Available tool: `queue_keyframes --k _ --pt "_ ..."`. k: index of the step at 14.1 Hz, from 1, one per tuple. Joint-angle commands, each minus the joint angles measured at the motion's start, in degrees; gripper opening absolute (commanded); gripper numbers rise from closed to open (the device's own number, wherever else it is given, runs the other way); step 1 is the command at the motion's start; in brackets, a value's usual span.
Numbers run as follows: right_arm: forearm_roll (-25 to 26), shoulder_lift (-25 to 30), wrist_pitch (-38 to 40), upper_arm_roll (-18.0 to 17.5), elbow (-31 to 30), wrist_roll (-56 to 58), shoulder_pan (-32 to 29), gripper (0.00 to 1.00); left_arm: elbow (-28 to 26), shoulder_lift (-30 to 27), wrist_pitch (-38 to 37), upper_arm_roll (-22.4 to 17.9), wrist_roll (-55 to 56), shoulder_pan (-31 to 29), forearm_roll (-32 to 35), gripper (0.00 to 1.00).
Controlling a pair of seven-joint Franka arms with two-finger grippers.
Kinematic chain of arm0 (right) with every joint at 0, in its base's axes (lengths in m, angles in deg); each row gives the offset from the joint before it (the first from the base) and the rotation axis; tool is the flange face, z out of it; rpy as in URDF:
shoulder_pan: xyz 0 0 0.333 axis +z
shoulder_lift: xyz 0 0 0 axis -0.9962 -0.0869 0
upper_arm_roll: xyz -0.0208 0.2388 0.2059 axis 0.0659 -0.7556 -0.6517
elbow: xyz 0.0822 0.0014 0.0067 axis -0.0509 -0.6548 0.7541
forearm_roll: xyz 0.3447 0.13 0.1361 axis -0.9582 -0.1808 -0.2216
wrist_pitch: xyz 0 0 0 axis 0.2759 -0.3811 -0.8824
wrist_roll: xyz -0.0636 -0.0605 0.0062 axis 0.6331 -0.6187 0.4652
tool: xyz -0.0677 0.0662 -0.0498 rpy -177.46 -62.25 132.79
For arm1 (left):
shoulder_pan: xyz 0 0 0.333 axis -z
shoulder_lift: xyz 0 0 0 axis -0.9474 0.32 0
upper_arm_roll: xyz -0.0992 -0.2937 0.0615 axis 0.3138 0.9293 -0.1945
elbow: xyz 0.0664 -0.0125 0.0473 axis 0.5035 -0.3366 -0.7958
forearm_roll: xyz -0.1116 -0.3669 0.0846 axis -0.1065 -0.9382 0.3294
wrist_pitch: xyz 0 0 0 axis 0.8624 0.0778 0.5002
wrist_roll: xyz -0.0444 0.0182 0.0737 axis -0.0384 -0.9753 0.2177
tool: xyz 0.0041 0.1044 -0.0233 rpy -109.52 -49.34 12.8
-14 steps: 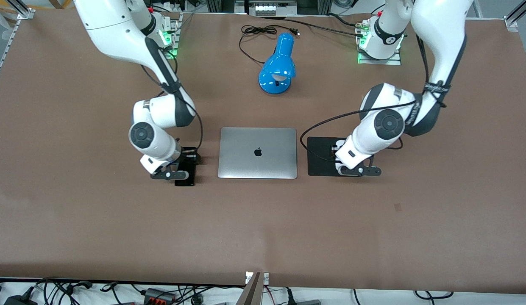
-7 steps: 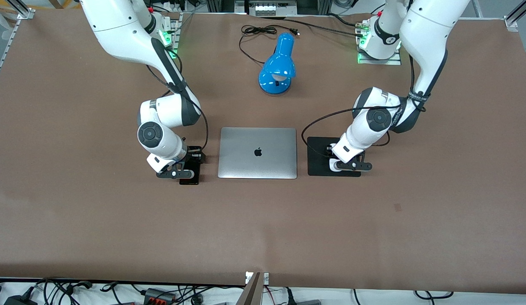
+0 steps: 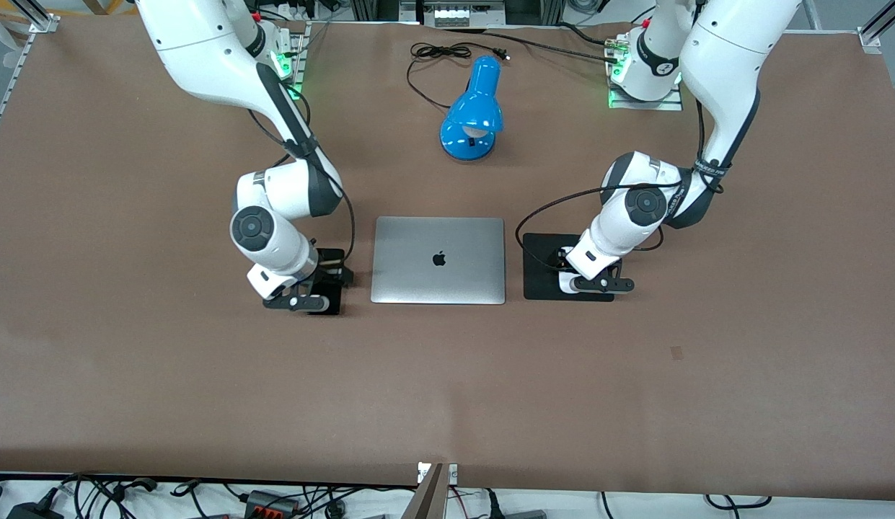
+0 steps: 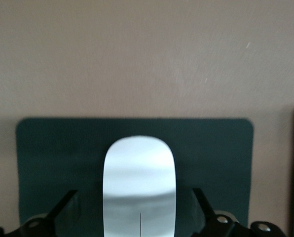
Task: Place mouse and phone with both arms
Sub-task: 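Open both grippers to release the phone and the white mouse on the pad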
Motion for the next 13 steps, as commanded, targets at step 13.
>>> queue_keyframes --k 13 --pt "0.29 25.62 34.60 22.72 9.99 0.94 -0.18 1.00 35.48 -13.85 -65.19 -0.23 -15.07 -6.92 7.41 1.00"
